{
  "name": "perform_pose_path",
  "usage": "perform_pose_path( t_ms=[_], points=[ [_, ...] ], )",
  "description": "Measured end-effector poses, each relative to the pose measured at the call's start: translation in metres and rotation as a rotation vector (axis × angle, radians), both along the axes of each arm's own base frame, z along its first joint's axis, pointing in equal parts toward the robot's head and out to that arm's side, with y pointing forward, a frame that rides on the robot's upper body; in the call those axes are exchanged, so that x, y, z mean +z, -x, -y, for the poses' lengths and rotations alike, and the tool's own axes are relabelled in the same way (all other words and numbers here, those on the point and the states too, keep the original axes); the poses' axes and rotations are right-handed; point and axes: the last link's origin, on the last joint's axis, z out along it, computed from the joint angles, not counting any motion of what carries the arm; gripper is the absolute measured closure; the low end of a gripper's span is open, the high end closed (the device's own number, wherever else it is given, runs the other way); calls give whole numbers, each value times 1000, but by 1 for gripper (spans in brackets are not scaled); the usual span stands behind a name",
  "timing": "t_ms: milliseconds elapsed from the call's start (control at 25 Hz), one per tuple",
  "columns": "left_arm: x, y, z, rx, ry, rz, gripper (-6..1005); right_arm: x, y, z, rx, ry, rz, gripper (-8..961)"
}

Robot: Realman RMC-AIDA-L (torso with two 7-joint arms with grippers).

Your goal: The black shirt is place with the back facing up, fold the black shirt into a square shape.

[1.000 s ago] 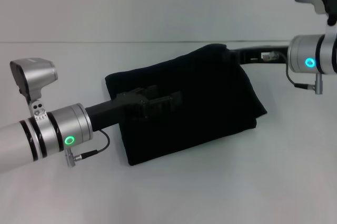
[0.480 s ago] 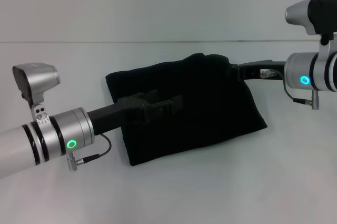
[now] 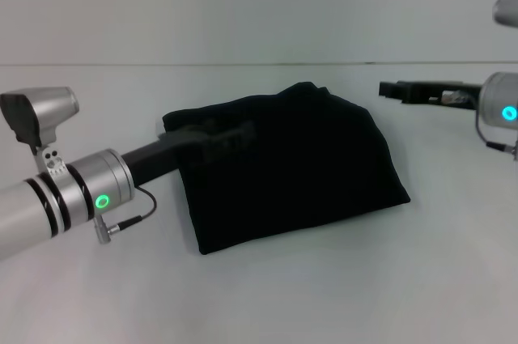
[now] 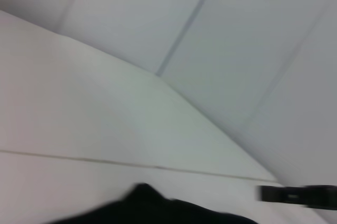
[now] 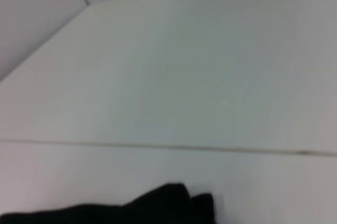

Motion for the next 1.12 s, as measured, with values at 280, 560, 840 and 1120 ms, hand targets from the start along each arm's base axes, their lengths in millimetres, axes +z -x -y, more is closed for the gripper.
perform_pose_path(
  t_ms=[280, 560, 840, 1120],
  points=[
    [7, 9, -14, 96, -53, -22, 65, 12, 14, 2, 52, 90, -70, 539],
    [9, 12, -16, 119, -72, -18, 71, -19, 21, 10, 67, 170, -20, 488],
    [10, 13, -17, 125, -75, -22, 77, -44, 15, 12, 42, 157, 93, 726],
    [9, 21, -23, 206, -81, -49, 82, -29, -6, 4, -22, 30, 143, 899]
  ],
)
